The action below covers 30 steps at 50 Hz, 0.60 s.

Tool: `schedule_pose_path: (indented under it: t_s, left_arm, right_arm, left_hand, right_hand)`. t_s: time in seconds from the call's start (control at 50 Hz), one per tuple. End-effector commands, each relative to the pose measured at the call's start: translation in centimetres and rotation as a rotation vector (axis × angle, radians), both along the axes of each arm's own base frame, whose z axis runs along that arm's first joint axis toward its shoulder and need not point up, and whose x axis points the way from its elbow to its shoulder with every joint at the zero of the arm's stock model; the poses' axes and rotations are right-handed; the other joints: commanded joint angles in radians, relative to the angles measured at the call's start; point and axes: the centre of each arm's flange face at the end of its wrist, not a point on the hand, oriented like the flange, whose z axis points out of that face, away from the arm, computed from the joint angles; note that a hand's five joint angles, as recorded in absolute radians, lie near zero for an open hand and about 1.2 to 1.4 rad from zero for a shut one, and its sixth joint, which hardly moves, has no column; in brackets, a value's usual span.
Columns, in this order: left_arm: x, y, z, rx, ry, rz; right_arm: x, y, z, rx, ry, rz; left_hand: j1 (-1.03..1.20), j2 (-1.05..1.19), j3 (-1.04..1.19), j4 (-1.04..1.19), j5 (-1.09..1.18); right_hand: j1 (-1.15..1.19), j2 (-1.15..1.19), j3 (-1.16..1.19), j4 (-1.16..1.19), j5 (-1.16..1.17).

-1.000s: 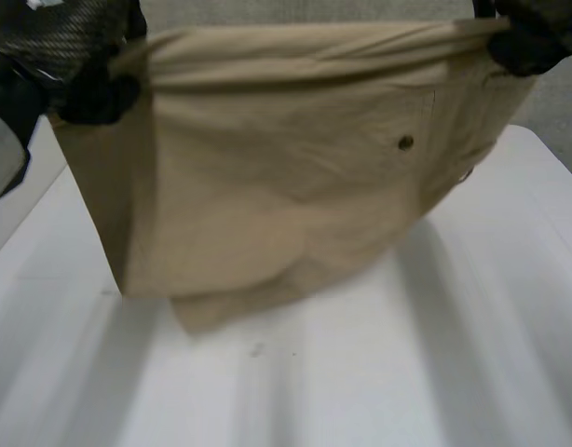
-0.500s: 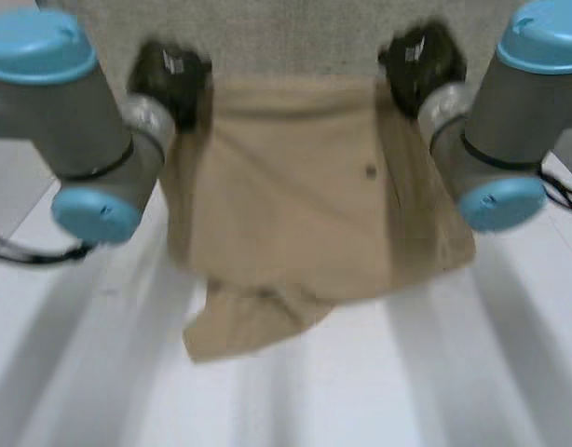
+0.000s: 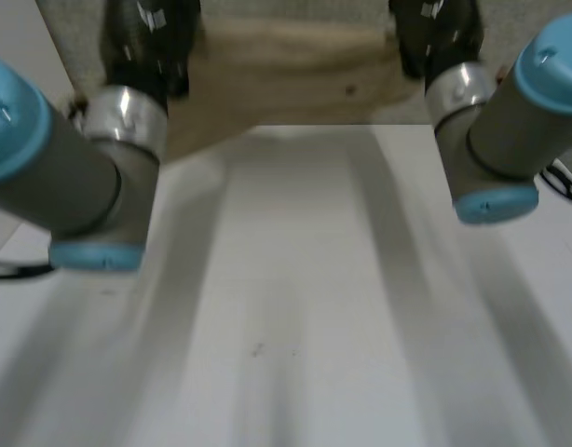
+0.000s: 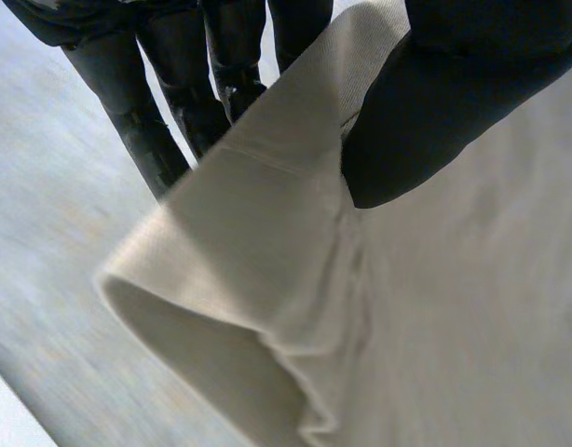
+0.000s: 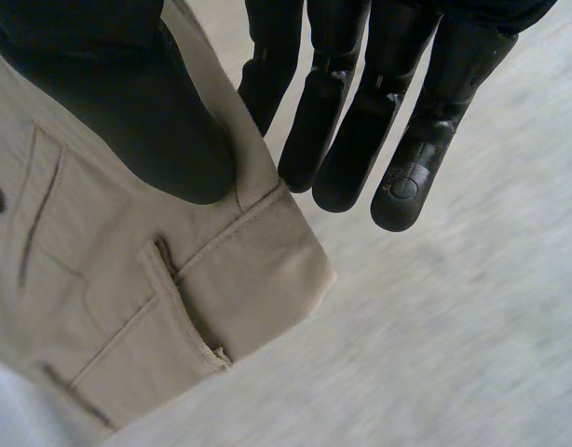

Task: Fold the shorts.

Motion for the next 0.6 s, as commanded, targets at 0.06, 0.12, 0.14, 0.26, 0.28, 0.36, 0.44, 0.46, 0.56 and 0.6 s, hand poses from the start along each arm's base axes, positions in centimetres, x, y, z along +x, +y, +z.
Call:
schedule_pose_path:
  t_s: [0.06, 0.12, 0.14, 0.26, 0.28, 0.36, 0.44, 0.46, 0.56, 0.6]
  left_arm:
    - [2.1, 3.8, -12.0, 0.403, -0.18, -0.003]
    - [2.4, 5.3, -15.1, 0.531, -0.234, -0.007]
    - [2.4, 5.9, -15.5, 0.555, -0.25, -0.012]
    - [3.0, 8.9, -17.5, 0.679, -0.359, -0.026]
    - [3.3, 9.5, -17.5, 0.705, -0.378, -0.026]
    - [4.3, 11.0, -16.8, 0.762, -0.415, -0.023]
    - [5.4, 12.7, -15.8, 0.812, -0.454, -0.026]
    - [5.7, 13.1, -15.6, 0.825, -0.465, -0.024]
    - [7.5, 16.8, -14.7, 0.923, -0.593, -0.052]
    - [8.1, 19.0, -14.5, 0.951, -0.69, -0.095]
  right_arm:
    - [-0.7, 3.2, -12.4, 0.358, 0.227, 0.094]
    - [-1.6, 5.0, -15.7, 0.479, 0.349, 0.093]
    - [-1.8, 5.5, -16.1, 0.501, 0.383, 0.093]
    - [-4.0, 9.2, -17.3, 0.695, 0.546, 0.085]
    - [-4.2, 9.7, -17.1, 0.705, 0.551, 0.087]
    - [-5.2, 11.8, -15.4, 0.72, 0.57, 0.089]
    - [-6.5, 14.0, -14.4, 0.775, 0.608, 0.098]
    - [-6.8, 14.5, -14.1, 0.79, 0.619, 0.1]
    - [-9.7, 17.9, -12.7, 0.895, 0.751, 0.107]
    - [-10.8, 19.3, -12.0, 0.915, 0.82, 0.121]
  left_hand:
    - [0.268, 0.198, 0.202, 0.194, 0.216]
    - [0.268, 0.198, 0.202, 0.194, 0.216]
    - [0.268, 0.198, 0.202, 0.194, 0.216]
    - [0.268, 0.198, 0.202, 0.194, 0.216]
    - [0.268, 0.198, 0.202, 0.194, 0.216]
    - [0.268, 0.198, 0.202, 0.194, 0.216]
    - [0.268, 0.198, 0.202, 0.194, 0.216]
    - [0.268, 0.198, 0.202, 0.194, 0.216]
    - [0.268, 0.198, 0.202, 0.194, 0.216]
    - [0.268, 0.198, 0.202, 0.194, 0.216]
  right_hand:
    - [0.42, 0.221, 0.219, 0.205, 0.221]
    - [0.42, 0.221, 0.219, 0.205, 0.221]
    - [0.42, 0.221, 0.219, 0.205, 0.221]
    - [0.42, 0.221, 0.219, 0.205, 0.221]
    - [0.42, 0.221, 0.219, 0.205, 0.221]
    - [0.42, 0.221, 0.219, 0.205, 0.221]
    - [0.42, 0.221, 0.219, 0.205, 0.221]
    - [0.42, 0.221, 0.219, 0.205, 0.221]
    - [0.42, 0.221, 0.219, 0.205, 0.221]
    - [0.42, 0.221, 0.219, 0.205, 0.221]
